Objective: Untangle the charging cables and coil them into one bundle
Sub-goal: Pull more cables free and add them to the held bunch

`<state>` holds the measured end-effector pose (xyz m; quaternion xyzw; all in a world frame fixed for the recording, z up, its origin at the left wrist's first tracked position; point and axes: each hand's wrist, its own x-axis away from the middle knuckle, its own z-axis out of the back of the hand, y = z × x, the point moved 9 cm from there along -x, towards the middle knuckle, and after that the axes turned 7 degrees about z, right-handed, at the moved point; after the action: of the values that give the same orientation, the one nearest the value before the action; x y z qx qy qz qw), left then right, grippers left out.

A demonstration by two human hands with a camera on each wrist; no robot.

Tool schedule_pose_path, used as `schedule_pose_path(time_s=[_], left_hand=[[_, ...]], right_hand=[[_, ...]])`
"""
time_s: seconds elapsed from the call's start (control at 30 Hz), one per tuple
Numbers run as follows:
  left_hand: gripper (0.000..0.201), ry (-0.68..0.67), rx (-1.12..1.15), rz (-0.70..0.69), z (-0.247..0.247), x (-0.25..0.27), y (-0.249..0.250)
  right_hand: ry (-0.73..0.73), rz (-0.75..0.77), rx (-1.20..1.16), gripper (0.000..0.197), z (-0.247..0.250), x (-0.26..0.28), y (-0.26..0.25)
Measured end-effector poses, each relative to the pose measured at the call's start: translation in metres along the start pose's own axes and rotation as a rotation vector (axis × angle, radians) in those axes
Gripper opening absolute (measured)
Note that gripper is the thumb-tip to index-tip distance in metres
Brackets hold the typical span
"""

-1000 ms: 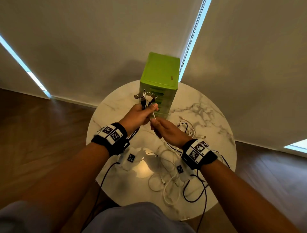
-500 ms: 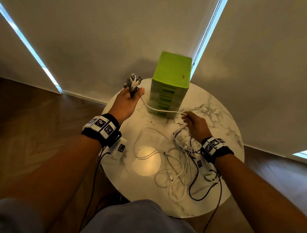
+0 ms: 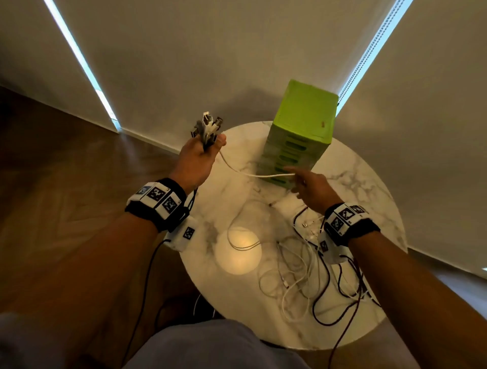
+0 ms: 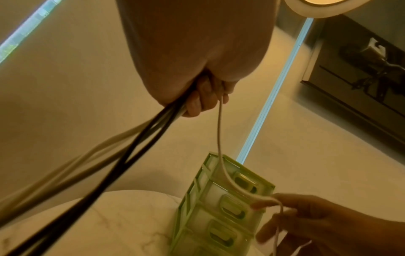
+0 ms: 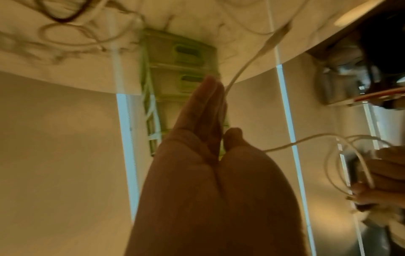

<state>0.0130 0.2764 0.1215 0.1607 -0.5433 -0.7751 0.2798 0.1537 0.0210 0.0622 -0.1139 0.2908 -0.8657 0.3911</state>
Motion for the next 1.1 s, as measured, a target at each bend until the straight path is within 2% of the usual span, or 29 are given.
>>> schedule_pose_path(time_s=[0.1,0.2,0.33,0.43,0.57,0.63,0.67,0.73,0.8,0.87,1.0,1.03,1.1], left_hand=[[0.027,0.016,0.065,0.055,0.019,0.001,-0.011],[0.026,0.044,0.081,0.053,0.041,0.005,-0.014],[0.026,0.087,0.066,0.053,0.081,0.007,-0.025],[0.028,0.116,0.044,0.11,0.113,0.012,-0.042],[0.026,0.104,0.044,0.139,0.138,0.021,-0.054],[0.023,0.091,0.008,0.161,0.147,0.025,-0.068],[0.022,0.075,-0.005,0.168,0.15,0.026,-0.076],[0.022,-0.007,0.019,0.154,0.152,0.029,-0.09],[0.023,-0.086,-0.004,0.144,0.152,0.031,-0.104],[0.02,-0.133,-0.044,0.155,0.15,0.031,-0.116],[0.023,-0.167,-0.028,0.137,0.151,0.029,-0.115],[0.024,-0.165,-0.052,0.128,0.154,0.028,-0.114],[0.021,-0.164,-0.122,0.115,0.159,0.024,-0.117]], right_hand=[[-0.264,0.155,0.034,0.034,-0.056,-0.008,-0.05],[-0.335,0.273,0.056,0.026,-0.102,-0.019,-0.089],[-0.315,0.269,-0.02,0.028,-0.145,-0.035,-0.132],[-0.508,0.3,-0.005,0.029,-0.206,-0.024,-0.164],[-0.74,0.316,-0.004,0.029,-0.279,0.006,-0.182],[-0.826,0.286,-0.028,0.041,-0.295,0.012,-0.189],[-0.84,0.263,-0.043,0.056,-0.296,0.011,-0.193],[-0.779,0.195,-0.121,0.089,-0.286,-0.002,-0.204],[-0.63,0.154,-0.294,0.103,-0.263,-0.027,-0.223],[-0.49,0.159,-0.48,0.092,-0.237,-0.054,-0.246],[-0.384,0.157,-0.717,0.041,-0.212,-0.084,-0.274],[-0.365,0.168,-0.716,0.036,-0.211,-0.084,-0.277],[-0.319,0.201,-0.672,0.039,-0.212,-0.082,-0.281]])
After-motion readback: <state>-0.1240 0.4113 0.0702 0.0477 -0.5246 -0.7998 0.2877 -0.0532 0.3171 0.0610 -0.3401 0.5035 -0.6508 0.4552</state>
